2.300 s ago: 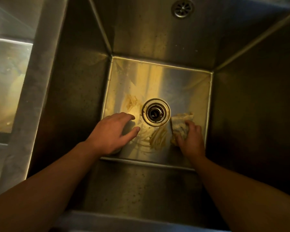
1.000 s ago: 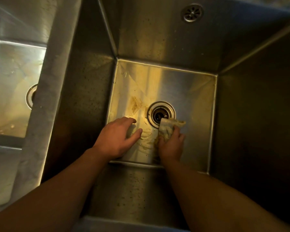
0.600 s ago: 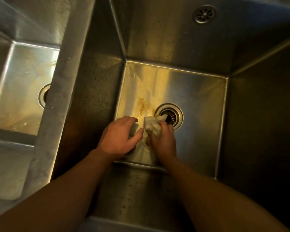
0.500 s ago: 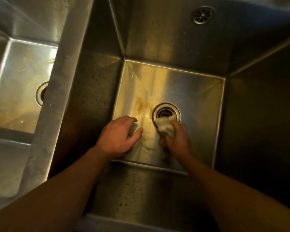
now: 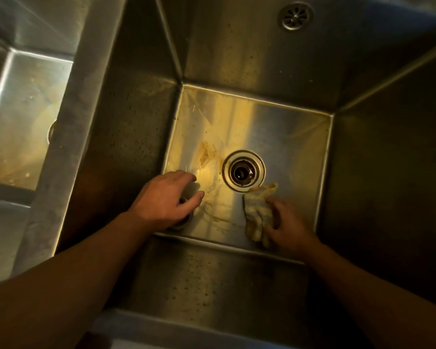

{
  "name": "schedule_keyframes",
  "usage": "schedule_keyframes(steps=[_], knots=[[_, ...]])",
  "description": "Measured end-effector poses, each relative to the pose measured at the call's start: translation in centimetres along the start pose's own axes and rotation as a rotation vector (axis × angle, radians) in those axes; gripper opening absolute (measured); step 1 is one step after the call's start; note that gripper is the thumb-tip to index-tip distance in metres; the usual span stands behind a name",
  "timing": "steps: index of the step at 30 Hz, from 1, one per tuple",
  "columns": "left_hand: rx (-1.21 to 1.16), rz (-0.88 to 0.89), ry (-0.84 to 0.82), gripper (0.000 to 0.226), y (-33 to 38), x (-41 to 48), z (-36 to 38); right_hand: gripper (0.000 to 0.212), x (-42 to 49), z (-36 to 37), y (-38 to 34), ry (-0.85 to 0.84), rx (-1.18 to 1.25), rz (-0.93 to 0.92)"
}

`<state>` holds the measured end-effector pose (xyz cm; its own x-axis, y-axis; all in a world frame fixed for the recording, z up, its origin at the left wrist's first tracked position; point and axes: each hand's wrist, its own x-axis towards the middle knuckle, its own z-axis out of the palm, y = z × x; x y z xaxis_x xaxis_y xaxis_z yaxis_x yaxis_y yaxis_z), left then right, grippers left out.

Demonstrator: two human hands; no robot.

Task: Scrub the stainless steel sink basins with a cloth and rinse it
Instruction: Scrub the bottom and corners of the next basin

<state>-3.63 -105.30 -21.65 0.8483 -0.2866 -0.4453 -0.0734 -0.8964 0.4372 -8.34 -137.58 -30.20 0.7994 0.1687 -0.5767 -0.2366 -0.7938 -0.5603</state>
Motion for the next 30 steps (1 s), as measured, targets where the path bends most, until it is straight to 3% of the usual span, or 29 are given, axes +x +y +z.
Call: schedule_keyframes(steps=[5,11,15,20,30], knots=[[0.019,0.076,0.039,0.063,1.2,0.1,-1.4,0.080,0.1,-1.3,0.6,-0.049,-0.220,-0.213],[0.088,0.205,0.009,0.061,3.1,-1.2,-3.4,0.096,0.8,-2.2,1.6,-0.182,-0.287,-0.331],[0.147,0.270,-0.045,0.063,2.8,-2.4,-4.3,0.101,0.9,-1.9,2.2,-0.214,-0.327,-0.336],[0.214,0.219,-0.098,0.072,2.2,-3.4,-4.0,0.096,1.4,-0.2,0.9,-0.147,-0.305,-0.314],[0.196,0.143,0.008,0.071,2.3,-3.8,-5.0,0.095,1.6,2.0,-2.0,-0.142,-0.239,-0.236]])
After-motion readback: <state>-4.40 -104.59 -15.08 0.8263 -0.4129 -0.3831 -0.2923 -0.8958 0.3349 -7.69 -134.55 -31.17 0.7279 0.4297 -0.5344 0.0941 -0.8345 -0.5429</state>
